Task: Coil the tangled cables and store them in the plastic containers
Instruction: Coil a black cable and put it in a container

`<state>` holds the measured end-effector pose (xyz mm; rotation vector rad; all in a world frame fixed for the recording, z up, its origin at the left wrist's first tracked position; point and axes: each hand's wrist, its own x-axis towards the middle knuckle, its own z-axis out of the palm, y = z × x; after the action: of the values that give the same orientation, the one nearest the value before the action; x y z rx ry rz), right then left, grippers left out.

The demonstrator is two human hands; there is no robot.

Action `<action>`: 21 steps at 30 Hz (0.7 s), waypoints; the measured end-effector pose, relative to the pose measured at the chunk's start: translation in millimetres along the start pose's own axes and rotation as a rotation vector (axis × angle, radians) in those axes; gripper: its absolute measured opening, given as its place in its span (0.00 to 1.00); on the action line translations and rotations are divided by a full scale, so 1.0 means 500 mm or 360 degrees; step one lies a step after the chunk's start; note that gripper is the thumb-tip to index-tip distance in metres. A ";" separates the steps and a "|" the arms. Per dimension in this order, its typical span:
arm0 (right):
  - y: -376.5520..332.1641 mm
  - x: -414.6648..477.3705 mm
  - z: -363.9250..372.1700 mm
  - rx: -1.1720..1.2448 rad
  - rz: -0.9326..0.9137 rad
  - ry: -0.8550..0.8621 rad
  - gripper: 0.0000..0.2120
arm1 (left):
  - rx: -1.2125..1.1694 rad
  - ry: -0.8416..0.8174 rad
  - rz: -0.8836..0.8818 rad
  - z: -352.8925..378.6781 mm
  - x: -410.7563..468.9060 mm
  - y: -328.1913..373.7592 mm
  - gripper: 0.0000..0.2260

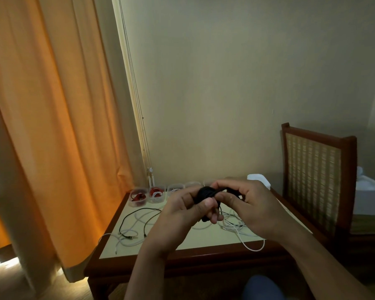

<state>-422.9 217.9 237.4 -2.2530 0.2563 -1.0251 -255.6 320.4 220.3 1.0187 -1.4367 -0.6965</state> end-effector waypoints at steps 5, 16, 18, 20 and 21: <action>0.011 0.001 -0.003 -0.0008 0.0007 0.0125 0.07 | 0.0130 0.0185 0.0075 0.035 0.006 0.001 0.11; 0.004 -0.006 0.000 0.0108 0.0216 0.0359 0.09 | 0.0309 0.0491 -0.0059 0.026 0.000 0.016 0.10; 0.005 -0.009 -0.003 0.0185 0.0263 0.0315 0.08 | 0.0286 0.0517 -0.0119 0.022 -0.003 0.016 0.10; 0.003 -0.016 -0.007 0.0267 0.0275 0.0197 0.10 | 0.0234 0.0579 -0.0170 0.018 -0.007 0.017 0.10; 0.002 -0.020 -0.010 0.0272 0.0255 0.0121 0.13 | 0.0219 0.0611 -0.0194 0.015 -0.009 0.019 0.09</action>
<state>-433.4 219.0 233.0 -2.0091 0.3620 -1.0096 -265.2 327.3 225.4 1.2788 -1.1051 -0.4601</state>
